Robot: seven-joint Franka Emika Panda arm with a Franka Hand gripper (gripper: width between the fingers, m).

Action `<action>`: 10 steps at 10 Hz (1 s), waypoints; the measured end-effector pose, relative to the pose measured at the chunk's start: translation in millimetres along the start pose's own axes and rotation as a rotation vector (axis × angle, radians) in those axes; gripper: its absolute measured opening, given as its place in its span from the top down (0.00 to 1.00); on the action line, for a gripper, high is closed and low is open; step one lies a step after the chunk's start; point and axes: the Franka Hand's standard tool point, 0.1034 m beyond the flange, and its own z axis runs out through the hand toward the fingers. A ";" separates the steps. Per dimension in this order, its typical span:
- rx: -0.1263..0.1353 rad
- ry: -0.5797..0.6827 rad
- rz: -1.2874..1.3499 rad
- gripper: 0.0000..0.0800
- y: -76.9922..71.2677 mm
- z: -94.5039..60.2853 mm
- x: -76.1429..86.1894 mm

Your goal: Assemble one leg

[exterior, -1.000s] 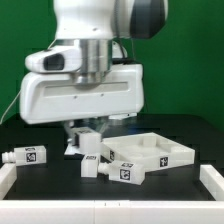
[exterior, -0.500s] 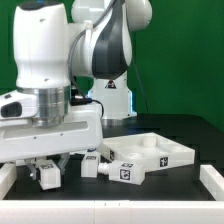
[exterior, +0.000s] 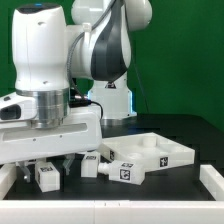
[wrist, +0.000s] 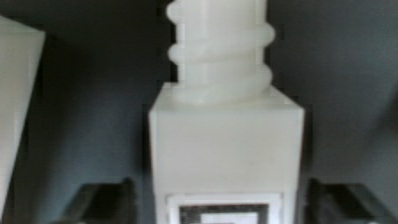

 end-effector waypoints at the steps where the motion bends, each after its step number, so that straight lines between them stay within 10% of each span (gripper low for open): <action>1: 0.006 -0.006 -0.009 0.24 -6.2 -12.3 7.3; 3: -0.010 0.013 -0.062 0.20 -39.2 -50.1 29.0; 6: -0.031 0.061 -0.182 0.19 -90.7 -65.5 41.5; 10: -0.031 0.060 -0.179 0.19 -88.5 -63.7 41.4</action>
Offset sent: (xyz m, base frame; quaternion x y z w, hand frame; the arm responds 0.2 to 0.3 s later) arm -0.0034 0.0645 0.0419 -0.0231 0.0300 -0.1277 0.9911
